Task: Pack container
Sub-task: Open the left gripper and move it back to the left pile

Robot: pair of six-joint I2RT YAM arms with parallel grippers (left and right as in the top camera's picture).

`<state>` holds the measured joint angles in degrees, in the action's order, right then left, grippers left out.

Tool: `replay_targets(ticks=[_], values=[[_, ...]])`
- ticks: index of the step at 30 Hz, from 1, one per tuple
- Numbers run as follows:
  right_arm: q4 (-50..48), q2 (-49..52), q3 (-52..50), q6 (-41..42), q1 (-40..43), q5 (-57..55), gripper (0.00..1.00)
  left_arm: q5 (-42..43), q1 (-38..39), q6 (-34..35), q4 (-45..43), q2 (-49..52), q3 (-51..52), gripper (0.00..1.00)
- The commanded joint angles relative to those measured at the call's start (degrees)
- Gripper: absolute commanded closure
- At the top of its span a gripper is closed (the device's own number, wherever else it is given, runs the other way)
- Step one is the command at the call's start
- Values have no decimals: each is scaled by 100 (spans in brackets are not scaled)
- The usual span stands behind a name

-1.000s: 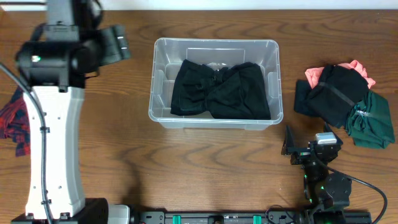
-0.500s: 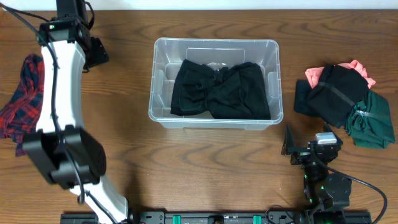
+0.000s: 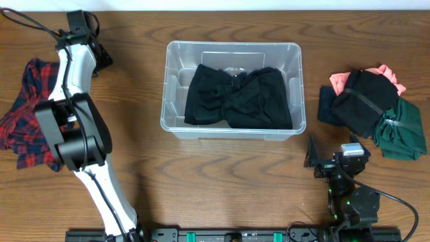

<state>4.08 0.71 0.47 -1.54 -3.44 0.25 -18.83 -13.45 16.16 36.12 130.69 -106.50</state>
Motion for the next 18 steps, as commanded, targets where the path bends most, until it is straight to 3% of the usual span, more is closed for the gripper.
replay_targets(ticks=[1,10,18], values=[[17,-33,-15,20,46,0,1,-498,-72,48,-221,280,-4,13],[17,-33,-15,20,48,0,1,-785,-101,-546,-1054,673,-4,13],[20,-33,-15,20,48,0,1,-1025,-260,-605,-1392,723,-4,13]])
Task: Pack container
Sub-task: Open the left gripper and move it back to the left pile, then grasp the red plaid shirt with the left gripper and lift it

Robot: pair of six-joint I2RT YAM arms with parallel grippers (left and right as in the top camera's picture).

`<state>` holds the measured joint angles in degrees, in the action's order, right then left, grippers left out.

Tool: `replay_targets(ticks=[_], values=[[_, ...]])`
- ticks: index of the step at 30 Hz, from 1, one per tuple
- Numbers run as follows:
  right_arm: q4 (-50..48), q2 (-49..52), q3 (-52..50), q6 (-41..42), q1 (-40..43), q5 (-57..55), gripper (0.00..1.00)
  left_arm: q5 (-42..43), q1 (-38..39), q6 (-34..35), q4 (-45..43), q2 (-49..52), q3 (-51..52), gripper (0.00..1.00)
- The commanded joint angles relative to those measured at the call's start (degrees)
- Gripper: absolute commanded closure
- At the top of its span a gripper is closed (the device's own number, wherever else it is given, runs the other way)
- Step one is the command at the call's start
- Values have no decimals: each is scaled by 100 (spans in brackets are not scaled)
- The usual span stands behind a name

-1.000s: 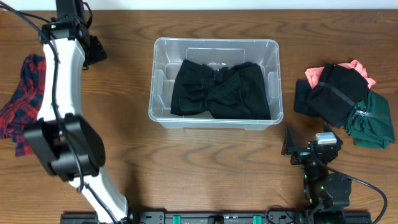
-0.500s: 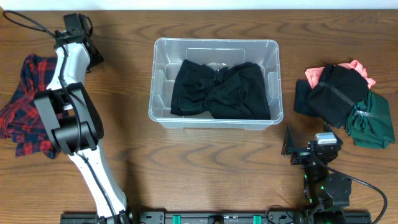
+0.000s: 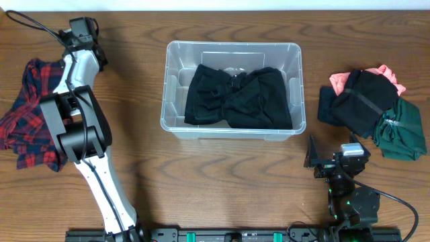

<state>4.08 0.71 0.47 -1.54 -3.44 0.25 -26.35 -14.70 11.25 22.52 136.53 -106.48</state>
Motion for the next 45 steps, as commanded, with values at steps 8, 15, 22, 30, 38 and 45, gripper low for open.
replay_targets(ticks=[8,15,22,30,38,45], values=[[20,-33,-15,20,46,0,1,-267,-304,-125,-81,356,-7,13],[20,-33,-15,20,48,0,1,-262,-280,-269,-186,472,-2,13],[20,-33,-15,20,46,0,1,-267,-280,-330,0,470,-2,86],[17,-33,-15,20,48,0,1,-236,-138,-282,748,15,-11,94],[17,-33,-15,20,48,0,1,1082,129,-315,1569,-1600,-92,94],[20,-33,-15,20,46,0,1,2448,389,-330,1775,-3222,-92,94]])
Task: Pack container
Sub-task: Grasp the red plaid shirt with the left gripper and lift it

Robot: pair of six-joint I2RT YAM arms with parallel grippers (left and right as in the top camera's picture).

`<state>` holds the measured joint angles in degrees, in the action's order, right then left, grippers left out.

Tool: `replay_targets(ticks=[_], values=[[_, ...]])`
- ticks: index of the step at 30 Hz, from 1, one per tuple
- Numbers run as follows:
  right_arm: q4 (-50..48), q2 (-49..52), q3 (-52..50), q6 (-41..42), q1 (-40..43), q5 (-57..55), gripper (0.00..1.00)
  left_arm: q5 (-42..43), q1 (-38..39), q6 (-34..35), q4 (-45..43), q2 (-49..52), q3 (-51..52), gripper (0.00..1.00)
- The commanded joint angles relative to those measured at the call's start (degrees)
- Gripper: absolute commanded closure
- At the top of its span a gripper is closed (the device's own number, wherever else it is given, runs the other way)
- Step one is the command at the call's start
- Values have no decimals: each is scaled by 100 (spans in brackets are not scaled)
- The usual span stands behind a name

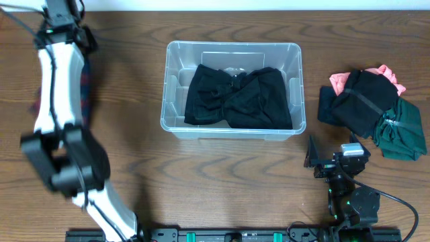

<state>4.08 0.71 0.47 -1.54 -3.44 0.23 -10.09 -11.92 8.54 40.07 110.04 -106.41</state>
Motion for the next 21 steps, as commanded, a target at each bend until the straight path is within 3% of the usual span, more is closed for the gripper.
replay_targets(ticks=[1,5,21], values=[[17,-33,-15,20,46,2,1,1016,175,-57,17,-798,-98,94],[17,-33,-15,20,46,2,1,1550,507,-57,11,-1432,-98,94],[20,-33,-15,20,48,2,1,1552,1987,-251,-291,-2492,-389,94]])
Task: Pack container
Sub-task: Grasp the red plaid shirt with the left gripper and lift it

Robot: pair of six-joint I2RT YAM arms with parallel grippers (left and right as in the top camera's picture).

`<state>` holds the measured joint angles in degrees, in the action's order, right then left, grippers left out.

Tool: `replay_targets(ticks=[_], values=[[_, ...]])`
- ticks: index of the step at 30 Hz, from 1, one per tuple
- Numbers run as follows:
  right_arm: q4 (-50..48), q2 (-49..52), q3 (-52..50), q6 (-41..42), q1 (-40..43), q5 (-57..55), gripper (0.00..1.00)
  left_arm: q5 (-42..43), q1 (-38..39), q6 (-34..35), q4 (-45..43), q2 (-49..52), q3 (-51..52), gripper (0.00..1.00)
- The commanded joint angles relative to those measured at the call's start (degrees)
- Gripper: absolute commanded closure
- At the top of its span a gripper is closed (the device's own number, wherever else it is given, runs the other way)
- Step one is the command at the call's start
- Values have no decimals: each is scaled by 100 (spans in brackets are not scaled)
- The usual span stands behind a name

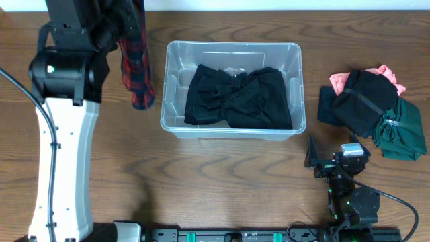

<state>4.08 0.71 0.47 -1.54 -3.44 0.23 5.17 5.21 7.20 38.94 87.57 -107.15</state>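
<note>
A clear plastic bin stands mid-table with a black garment lying in it. My left arm is raised high, close to the camera. Its gripper, largely hidden by cloth, is shut on a red plaid shirt that hangs just left of the bin's left wall. My right gripper rests low near the front right, nothing in it; whether its jaws are parted does not show.
A pile of folded clothes lies right of the bin: a black piece, a coral one, a dark green one. The bare wooden table runs along the front.
The left arm has risen toward the camera and shifted right. The plaid shirt, then under the arm at the table's left edge, now hangs from the gripper beside the bin.
The plaid shirt lay spread at the far left with my left gripper near the back left corner. The gripper then stood at the shirt's top edge, then over the shirt. Now the shirt is lifted and hangs next to the bin. The right arm stayed still.
</note>
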Motion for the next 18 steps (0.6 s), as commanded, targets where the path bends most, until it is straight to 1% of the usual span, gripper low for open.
replay_targets(ticks=[1,7,11,13,18], values=[[20,-33,-15,20,46,2,1,24,391,-118,-212,-258,-315,94],[17,-33,-15,20,46,2,1,-37,1097,-118,-461,-273,-334,94],[17,-33,-15,20,46,2,1,-459,1475,-118,-494,-284,-407,94],[20,-33,-15,20,48,2,1,-619,1639,-120,-492,-308,-411,94],[20,-33,-15,20,48,2,1,-634,1834,-120,-334,-302,-409,94]])
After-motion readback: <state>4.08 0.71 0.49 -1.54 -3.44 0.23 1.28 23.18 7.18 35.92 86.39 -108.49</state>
